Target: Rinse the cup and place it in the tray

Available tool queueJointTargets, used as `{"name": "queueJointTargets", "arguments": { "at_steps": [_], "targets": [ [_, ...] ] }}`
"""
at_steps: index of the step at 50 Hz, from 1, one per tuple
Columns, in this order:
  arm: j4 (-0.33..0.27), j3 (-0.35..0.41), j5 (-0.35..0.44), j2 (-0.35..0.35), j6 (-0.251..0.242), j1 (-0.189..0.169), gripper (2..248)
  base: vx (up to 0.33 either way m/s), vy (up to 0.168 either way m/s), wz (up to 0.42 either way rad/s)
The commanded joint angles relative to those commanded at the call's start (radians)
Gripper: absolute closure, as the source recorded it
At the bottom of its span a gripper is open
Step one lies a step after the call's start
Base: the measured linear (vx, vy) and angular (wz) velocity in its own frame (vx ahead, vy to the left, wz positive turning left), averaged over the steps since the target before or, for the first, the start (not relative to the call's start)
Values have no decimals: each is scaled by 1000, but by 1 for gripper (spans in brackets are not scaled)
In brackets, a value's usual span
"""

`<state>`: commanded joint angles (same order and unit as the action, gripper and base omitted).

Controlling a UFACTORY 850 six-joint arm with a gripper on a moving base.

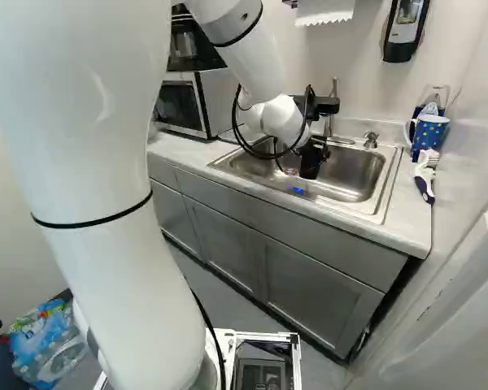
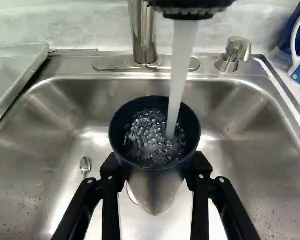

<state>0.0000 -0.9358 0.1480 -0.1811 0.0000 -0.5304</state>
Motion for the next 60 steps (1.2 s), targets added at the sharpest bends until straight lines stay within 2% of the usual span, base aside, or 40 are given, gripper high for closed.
{"name": "queueJointTargets", "arguments": {
  "at_steps": [42,60],
  "targets": [
    [0,0,0,0,0,0,124,0,0,0],
    [0,37,0,56,0,39,124,0,0,0]
  ]
}}
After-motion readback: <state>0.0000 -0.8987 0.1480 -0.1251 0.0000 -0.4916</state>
